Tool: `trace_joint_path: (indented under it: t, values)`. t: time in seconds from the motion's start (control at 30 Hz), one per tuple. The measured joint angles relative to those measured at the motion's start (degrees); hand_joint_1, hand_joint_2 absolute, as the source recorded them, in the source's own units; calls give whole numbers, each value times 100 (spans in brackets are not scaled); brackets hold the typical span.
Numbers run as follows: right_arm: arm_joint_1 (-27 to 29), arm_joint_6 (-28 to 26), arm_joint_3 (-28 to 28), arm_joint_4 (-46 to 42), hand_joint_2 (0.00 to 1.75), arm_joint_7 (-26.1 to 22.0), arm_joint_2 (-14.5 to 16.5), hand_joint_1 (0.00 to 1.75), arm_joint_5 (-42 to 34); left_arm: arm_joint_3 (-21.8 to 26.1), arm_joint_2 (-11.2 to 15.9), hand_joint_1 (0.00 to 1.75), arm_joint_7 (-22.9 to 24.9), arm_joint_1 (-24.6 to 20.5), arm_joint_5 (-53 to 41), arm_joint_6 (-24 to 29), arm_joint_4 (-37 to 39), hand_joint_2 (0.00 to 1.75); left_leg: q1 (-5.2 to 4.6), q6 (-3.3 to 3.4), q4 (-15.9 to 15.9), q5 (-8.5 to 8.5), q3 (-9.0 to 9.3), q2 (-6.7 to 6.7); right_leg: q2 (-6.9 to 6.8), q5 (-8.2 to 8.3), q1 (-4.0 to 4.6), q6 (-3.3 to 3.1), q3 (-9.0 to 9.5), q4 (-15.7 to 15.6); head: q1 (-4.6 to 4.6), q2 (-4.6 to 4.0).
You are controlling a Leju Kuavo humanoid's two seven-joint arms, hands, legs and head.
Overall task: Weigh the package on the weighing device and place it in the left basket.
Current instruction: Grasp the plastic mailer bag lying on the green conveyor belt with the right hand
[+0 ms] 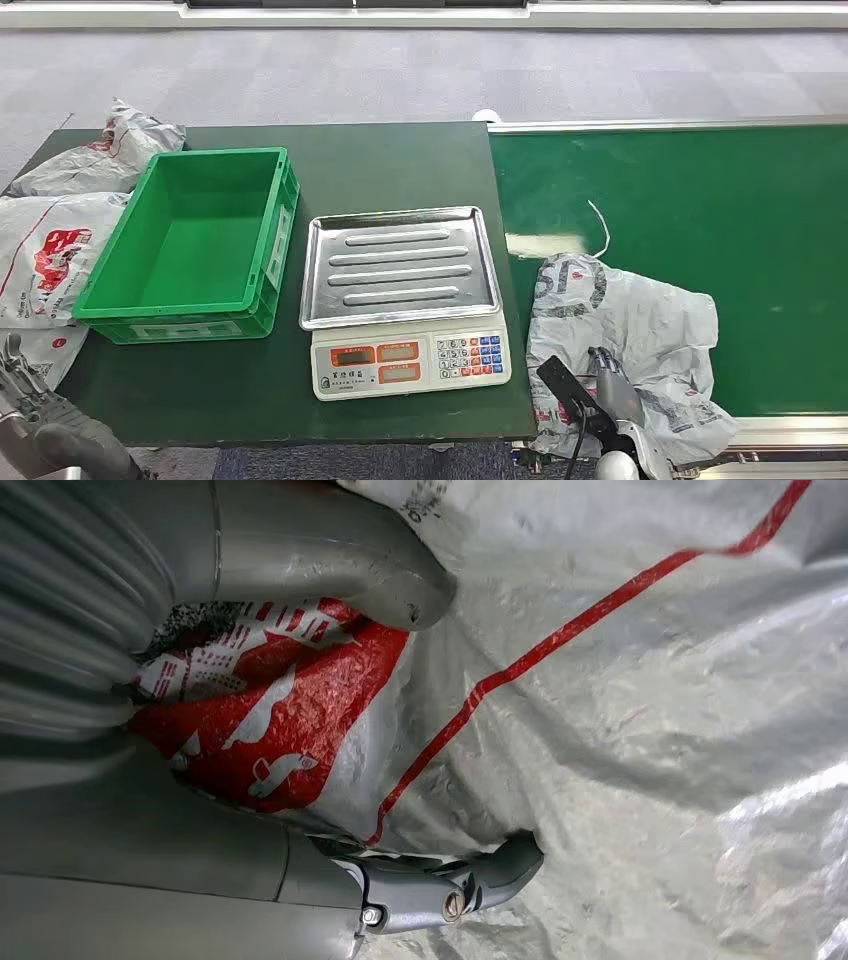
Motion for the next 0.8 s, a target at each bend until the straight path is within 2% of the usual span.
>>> trace_joint_path:
  t: [0.07,0.1,0.2,0.23,0.4,0.8]
  values:
    - [2,-7,34,-2,175,103,15,0,157,1,-4,0,7,-3,14,-35,-5,0,0,0,0,-3,1,1,0,-1,0,0,6,0,-1,0]
    - [5,-14,66,-7,175,195,28,36,307,1,-8,0,15,-6,23,-62,-10,0,0,0,0,-4,3,1,0,-2,0,0,11,-1,-1,0]
    - [20,-34,118,-55,175,387,64,167,705,1,-20,0,45,-19,54,-141,-25,0,0,1,0,-4,19,2,0,-2,0,0,20,-1,0,0]
    - [30,-48,126,-85,175,435,77,175,833,1,-23,0,58,-20,69,-163,-32,0,0,1,1,-1,30,1,-2,-1,0,0,22,-1,0,0]
    - [127,-127,162,-290,175,609,131,175,1293,3,-46,0,78,-12,106,-191,-92,0,0,2,1,7,52,-12,-12,3,-2,-1,28,-1,0,0]
    - [298,-259,169,-676,175,607,206,175,1466,4,-75,0,63,26,106,-215,-169,0,-1,3,1,6,40,-18,-17,1,-6,0,24,-2,1,0]
